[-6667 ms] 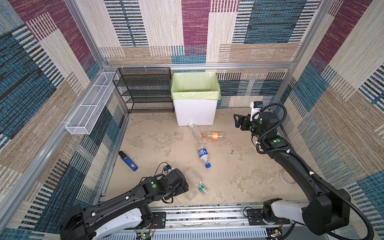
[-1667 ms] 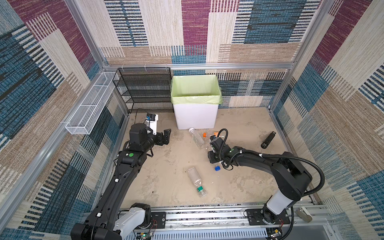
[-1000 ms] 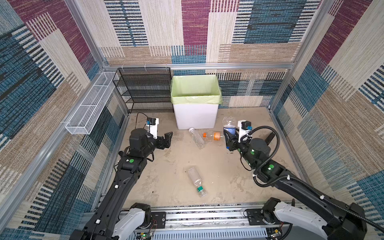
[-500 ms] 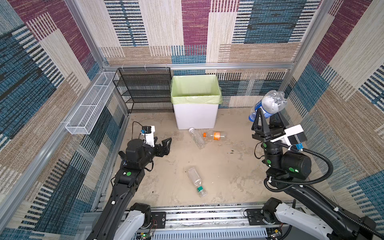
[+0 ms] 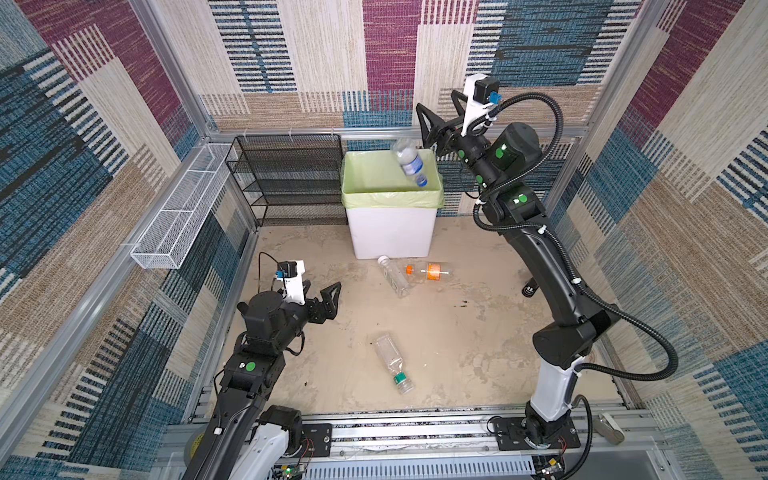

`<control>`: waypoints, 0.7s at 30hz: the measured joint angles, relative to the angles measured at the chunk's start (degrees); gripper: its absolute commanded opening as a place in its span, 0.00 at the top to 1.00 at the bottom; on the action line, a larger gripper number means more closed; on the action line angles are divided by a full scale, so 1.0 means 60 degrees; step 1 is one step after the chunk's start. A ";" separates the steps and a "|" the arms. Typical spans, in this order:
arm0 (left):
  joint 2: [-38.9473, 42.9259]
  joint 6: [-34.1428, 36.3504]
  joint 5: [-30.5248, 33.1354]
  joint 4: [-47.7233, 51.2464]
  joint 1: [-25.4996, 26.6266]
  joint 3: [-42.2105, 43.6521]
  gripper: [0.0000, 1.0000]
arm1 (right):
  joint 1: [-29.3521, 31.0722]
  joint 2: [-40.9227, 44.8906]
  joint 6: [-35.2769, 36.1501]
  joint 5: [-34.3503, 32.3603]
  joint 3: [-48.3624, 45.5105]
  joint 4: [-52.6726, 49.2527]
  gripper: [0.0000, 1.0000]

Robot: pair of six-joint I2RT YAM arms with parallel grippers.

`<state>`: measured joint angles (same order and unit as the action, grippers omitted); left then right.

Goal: Throw the plastic bottles in the bin
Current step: 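Lift the blue-label bottle with the right gripper and release it over the bin, then reach the left gripper to the clear green-cap bottle while the right arm withdraws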

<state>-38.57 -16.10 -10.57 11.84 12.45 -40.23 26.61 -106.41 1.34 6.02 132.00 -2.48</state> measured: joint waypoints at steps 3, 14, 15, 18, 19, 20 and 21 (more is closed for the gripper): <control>-0.0095 0.0004 0.0015 -0.0007 0.0000 -0.0004 0.07 | -0.0091 0.0576 -0.0073 0.0004 -0.0652 -0.0393 0.09; -0.0586 -0.0299 -0.0106 0.0240 0.0098 -0.0277 0.07 | -0.0572 0.3883 -0.0259 -0.0572 -0.6306 -0.0087 0.06; -0.0663 -0.0430 -0.0160 0.0379 0.0164 -0.0335 0.07 | -0.0710 0.4156 -0.0361 -0.0612 -0.7096 -0.0011 0.06; -0.0984 -0.0922 -0.0284 0.0936 0.0710 -0.0444 0.07 | -0.1045 0.4579 -0.0714 -0.0834 -0.9267 -0.0168 0.07; -0.1096 -0.1118 -0.0259 0.1180 0.1067 -0.0466 0.08 | -0.1104 0.4670 -0.0863 -0.0845 -0.9938 -0.0302 0.08; -0.1209 -0.1322 -0.0153 0.1490 0.1570 -0.0488 0.08 | -0.1129 0.4801 -0.1020 -0.0845 -1.0655 -0.0441 0.08; -0.1293 -0.1515 -0.0004 0.1781 0.2091 -0.0492 0.10 | -0.1147 0.4962 -0.1202 -0.0845 -1.1329 -0.0535 0.08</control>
<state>-46.33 -25.19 -10.59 22.52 24.99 -43.18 19.73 -76.64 -5.87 0.95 64.03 -5.69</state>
